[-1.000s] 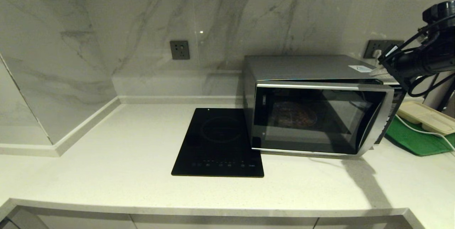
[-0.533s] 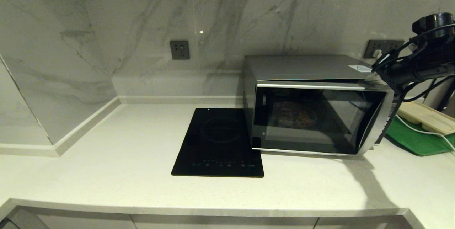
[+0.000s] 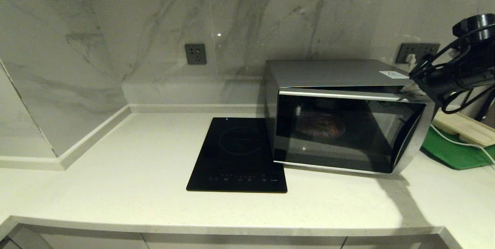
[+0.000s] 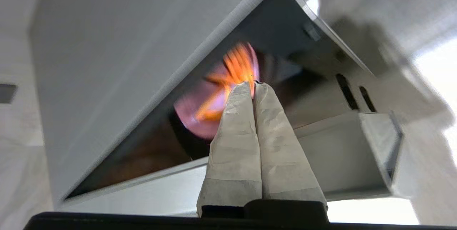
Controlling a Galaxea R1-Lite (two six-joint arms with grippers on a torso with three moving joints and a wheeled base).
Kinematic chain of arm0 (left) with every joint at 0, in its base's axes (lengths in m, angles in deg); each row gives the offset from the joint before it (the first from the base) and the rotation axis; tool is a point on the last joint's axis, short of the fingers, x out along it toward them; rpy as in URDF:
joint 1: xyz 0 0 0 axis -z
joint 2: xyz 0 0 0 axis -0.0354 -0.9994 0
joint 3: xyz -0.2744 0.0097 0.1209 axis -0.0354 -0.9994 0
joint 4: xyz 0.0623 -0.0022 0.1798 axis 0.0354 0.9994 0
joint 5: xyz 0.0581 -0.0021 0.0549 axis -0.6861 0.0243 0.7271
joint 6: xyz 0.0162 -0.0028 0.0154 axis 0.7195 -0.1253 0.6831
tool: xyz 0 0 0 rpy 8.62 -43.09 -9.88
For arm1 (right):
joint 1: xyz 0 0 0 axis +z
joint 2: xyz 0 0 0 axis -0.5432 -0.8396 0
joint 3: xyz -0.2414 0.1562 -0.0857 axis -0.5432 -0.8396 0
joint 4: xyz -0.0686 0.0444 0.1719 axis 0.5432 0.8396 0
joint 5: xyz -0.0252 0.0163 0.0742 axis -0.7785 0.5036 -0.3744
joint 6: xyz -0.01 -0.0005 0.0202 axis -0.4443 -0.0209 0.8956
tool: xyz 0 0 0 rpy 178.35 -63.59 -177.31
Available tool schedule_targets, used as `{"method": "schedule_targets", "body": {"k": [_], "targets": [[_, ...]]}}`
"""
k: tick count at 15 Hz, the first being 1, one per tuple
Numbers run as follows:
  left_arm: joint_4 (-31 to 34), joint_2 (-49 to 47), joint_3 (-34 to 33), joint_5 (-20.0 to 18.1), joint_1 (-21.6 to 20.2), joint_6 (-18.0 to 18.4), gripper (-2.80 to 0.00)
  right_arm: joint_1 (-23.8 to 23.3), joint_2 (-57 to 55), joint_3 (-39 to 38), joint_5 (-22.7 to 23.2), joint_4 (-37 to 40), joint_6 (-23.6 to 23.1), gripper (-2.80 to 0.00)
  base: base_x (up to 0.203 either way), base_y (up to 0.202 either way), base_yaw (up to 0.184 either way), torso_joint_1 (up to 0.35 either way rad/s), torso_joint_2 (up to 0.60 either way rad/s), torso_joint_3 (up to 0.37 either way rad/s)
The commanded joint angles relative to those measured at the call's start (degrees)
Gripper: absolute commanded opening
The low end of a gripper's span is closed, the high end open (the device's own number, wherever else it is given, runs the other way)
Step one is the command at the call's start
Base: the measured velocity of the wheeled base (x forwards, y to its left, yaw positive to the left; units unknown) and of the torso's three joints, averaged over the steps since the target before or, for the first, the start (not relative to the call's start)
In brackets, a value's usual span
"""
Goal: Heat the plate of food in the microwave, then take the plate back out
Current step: Open the microwave oven
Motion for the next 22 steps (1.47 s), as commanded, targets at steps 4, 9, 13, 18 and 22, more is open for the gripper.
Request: {"method": "schedule_targets", "body": {"k": [4,9,13,18,22], "targets": [[0.03,0.00,-0.02,0.02,0.00,-0.05,-2.80,-0.11,5.56,-2.30,0.07,13.41,-2.33,-2.80,0.000,0.000,0.000,0.000,0.00,0.000],[0.03,0.00,-0.02,0.02,0.00,-0.05,-2.80,0.34,15.83,-15.64,1.65,14.28,-11.72,-2.80,0.000,0.000,0.000,0.000,0.00,0.000],[-0.03,0.00,-0.02,0.02,0.00,-0.05,-2.80,1.28,20.26,-20.89,4.23,14.31,-15.71,-2.80,0.000,0.000,0.000,0.000,0.00,0.000],[0.00,0.00,-0.02,0.02,0.00,-0.05,-2.80,9.53,26.28,-27.15,8.25,17.42,-28.13,-2.80,0.000,0.000,0.000,0.000,0.00,0.000],[0.03,0.00,-0.02,0.02,0.00,-0.05,-2.80,22.19,26.59,-28.81,8.02,17.80,-29.68,-2.80,0.000,0.000,0.000,0.000,0.00,0.000]]}}
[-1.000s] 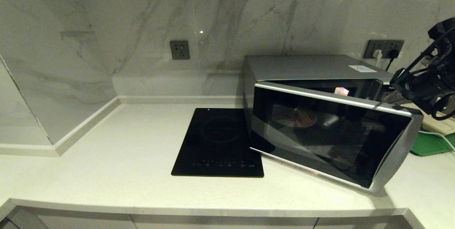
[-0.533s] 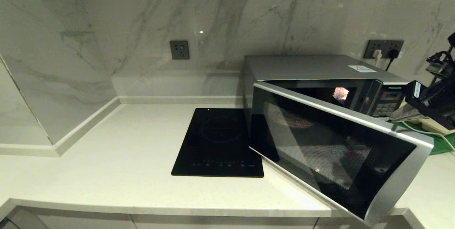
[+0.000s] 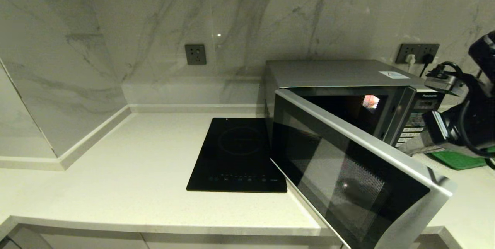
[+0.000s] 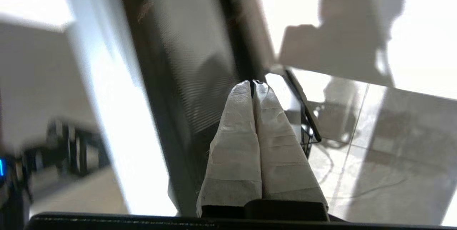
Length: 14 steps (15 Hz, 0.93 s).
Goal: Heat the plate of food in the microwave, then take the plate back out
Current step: Open the microwave oven
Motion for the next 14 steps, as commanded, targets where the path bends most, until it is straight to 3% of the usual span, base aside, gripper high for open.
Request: {"method": "schedule_targets", "body": {"k": [1,5,14], "targets": [[-0.02,0.00,0.02,0.00,0.00,-0.05,-2.80,7.69,0.51,-0.50,-0.10,0.36,-0.08,-2.80,0.000,0.000,0.000,0.000,0.00,0.000],[-0.06,0.00,-0.01,0.00,0.00,-0.05,-2.80,16.37,0.85,-1.44,-1.01,0.37,0.08,-2.80,0.000,0.000,0.000,0.000,0.00,0.000],[0.03,0.00,-0.01,0.00,0.00,-0.05,-2.80,23.51,2.75,-3.09,-1.01,0.20,-0.39,-2.80,0.000,0.000,0.000,0.000,0.00,0.000]]}}
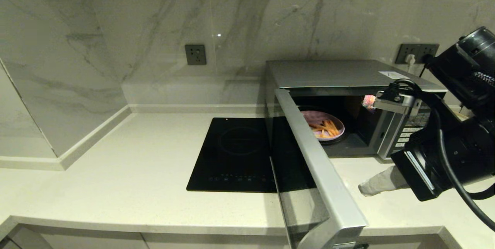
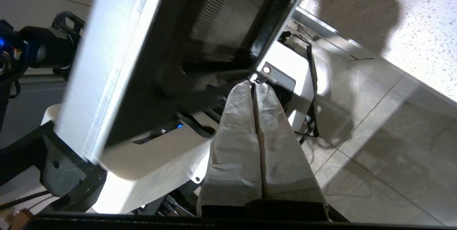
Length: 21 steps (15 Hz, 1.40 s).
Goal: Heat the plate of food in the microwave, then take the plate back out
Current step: Open the microwave oven, then take the plate out of the microwave
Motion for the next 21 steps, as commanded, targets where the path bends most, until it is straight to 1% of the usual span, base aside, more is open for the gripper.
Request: {"method": "schedule_targets", "body": {"k": [1,4,7,8,9,10,11,12,14,15,16,17,18,20,21], "targets": [[-0.03,0.00,-0.01,0.03,0.00,-0.05,-2.80,1.27,0.09,0.05,0.08,0.26,0.04,-2.80,0.000,0.000,0.000,0.000,0.00,0.000],[-0.07,0.00,-0.01,0.03,0.00,-0.05,-2.80,4.16,0.26,0.72,0.01,0.09,0.06,-2.80,0.000,0.000,0.000,0.000,0.00,0.000],[0.00,0.00,-0.01,0.03,0.00,-0.05,-2.80,3.87,0.44,0.29,-0.08,0.04,0.78,-2.80,0.000,0.000,0.000,0.000,0.00,0.000],[-0.08,0.00,-0.01,0.03,0.00,-0.05,-2.80,3.27,0.61,0.48,-0.79,0.00,2.23,-2.80,0.000,0.000,0.000,0.000,0.00,0.000],[-0.03,0.00,-0.01,0.03,0.00,-0.05,-2.80,2.59,0.61,0.52,-1.89,-0.18,4.83,-2.80,0.000,0.000,0.000,0.000,0.00,0.000],[-0.07,0.00,0.08,0.03,0.00,-0.05,-2.80,1.83,0.53,0.20,-3.49,-1.51,9.75,-2.80,0.000,0.000,0.000,0.000,0.00,0.000],[0.00,0.00,-0.01,0.03,0.00,-0.05,-2.80,0.40,0.25,-0.78,-5.37,-4.06,15.06,-2.80,0.000,0.000,0.000,0.000,0.00,0.000],[-0.02,0.00,0.02,0.12,0.00,-0.05,-2.80,-1.56,0.09,-2.54,-6.68,-7.09,18.80,-2.80,0.000,0.000,0.000,0.000,0.00,0.000],[0.00,0.00,-0.01,0.03,0.00,-0.05,-2.80,-5.65,-0.40,-5.50,-7.59,-12.93,25.01,-2.80,0.000,0.000,0.000,0.000,0.00,0.000],[0.00,0.00,-0.01,0.03,0.00,-0.05,-2.80,-7.46,-1.68,-5.72,-8.21,-15.97,29.44,-2.80,0.000,0.000,0.000,0.000,0.00,0.000],[-0.08,0.00,-0.01,0.10,0.00,-0.05,-2.80,-9.66,-3.98,-5.48,-10.31,-19.82,35.57,-2.80,0.000,0.000,0.000,0.000,0.00,0.000],[-0.02,0.00,0.08,0.03,0.00,-0.05,-2.80,-11.83,-6.55,-4.96,-12.91,-22.50,39.73,-2.80,0.000,0.000,0.000,0.000,0.00,0.000],[0.00,0.00,0.02,0.03,0.00,-0.05,-2.80,-14.43,-8.90,-4.17,-14.54,-23.76,42.02,-2.80,0.000,0.000,0.000,0.000,0.00,0.000],[0.00,0.00,-0.01,0.03,0.00,-0.05,-2.80,-19.02,-14.55,-1.22,-15.62,-24.54,43.83,-2.80,0.000,0.000,0.000,0.000,0.00,0.000],[0.00,0.00,0.08,0.05,0.00,-0.05,-2.80,-21.01,-17.61,1.11,-15.75,-24.65,44.72,0.00,0.000,0.000,0.000,0.000,0.00,0.000]]}}
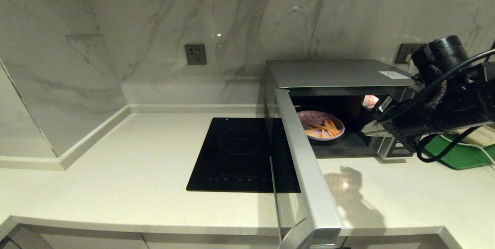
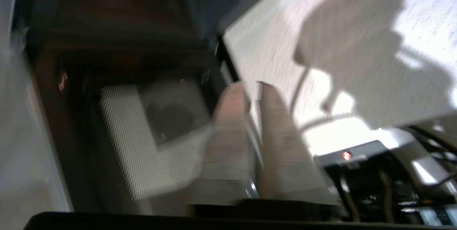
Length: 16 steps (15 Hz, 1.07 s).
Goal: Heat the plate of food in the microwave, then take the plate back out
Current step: Take the plate out of the microwave
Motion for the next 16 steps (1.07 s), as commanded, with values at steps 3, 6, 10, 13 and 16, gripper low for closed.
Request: {"method": "schedule_targets", "body": {"k": [3,6,10,13,16], "targets": [[-0.03,0.00,-0.01,0.00,0.00,-0.03,-2.80,-5.88,-15.40,9.43,-0.19,-0.05,3.46,0.00,0.000,0.000,0.000,0.000,0.00,0.000],[0.03,0.00,-0.01,0.07,0.00,-0.03,-2.80,-6.16,-21.02,16.83,-0.23,0.28,3.87,0.00,0.000,0.000,0.000,0.000,0.00,0.000],[-0.06,0.00,-0.01,0.00,0.00,-0.03,-2.80,-6.02,-28.95,28.20,-3.35,7.32,3.77,0.00,0.000,0.000,0.000,0.000,0.00,0.000],[0.01,0.00,0.02,0.00,0.00,-0.03,-2.80,-5.92,-32.90,32.43,-8.50,10.57,3.82,0.00,0.000,0.000,0.000,0.000,0.00,0.000],[0.00,0.00,0.06,0.00,0.00,-0.03,-2.80,-5.24,-33.75,32.94,-8.74,10.31,3.47,0.00,0.000,0.000,0.000,0.000,0.00,0.000]]}}
